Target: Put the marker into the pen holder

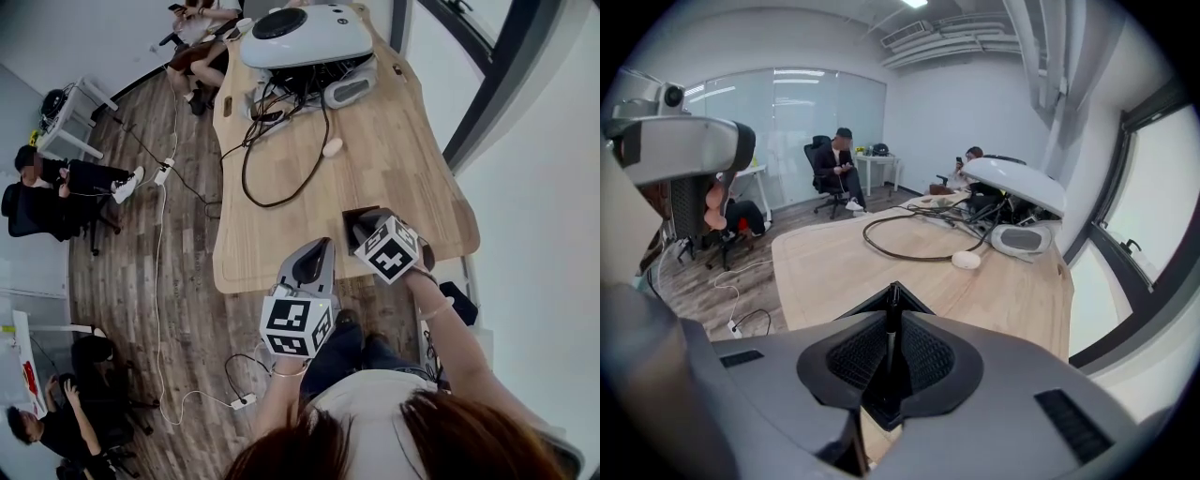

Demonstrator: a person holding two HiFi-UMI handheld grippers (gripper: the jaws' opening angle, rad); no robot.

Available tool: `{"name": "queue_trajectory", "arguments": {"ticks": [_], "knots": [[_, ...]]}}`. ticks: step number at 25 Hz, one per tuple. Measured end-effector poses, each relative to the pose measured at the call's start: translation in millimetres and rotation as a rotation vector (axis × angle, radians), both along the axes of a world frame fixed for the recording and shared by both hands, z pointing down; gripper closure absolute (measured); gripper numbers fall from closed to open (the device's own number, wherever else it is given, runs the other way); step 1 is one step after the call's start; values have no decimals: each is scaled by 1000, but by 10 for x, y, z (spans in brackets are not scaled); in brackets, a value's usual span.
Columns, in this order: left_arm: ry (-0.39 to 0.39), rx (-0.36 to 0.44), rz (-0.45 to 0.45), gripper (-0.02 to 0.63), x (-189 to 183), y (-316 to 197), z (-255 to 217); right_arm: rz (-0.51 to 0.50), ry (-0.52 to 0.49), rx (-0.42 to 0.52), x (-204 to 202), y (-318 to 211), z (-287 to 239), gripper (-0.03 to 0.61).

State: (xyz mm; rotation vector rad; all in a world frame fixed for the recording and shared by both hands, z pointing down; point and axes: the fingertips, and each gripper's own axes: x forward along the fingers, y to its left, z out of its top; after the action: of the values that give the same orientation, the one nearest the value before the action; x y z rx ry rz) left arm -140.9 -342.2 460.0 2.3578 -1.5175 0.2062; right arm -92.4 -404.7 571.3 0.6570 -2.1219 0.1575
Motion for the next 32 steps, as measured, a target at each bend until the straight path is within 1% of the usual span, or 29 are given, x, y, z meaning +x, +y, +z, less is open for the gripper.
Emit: {"name": "queue_trajectory", "arguments": {"ticks": [6,13,20,32], "knots": [[-5,15,1,595,24,53,-76,29,-96,39,5,57,-266,518],[-5,32,-3,595,75,173,-145,94,-225,53,119,189,-486,529],[-8,46,-4,595,126,344,-225,122,-288,92,219,389,-717,535],[-12,72,-25,595,249,642,-357,140,-377,170,432,732,-1054,538]]}}
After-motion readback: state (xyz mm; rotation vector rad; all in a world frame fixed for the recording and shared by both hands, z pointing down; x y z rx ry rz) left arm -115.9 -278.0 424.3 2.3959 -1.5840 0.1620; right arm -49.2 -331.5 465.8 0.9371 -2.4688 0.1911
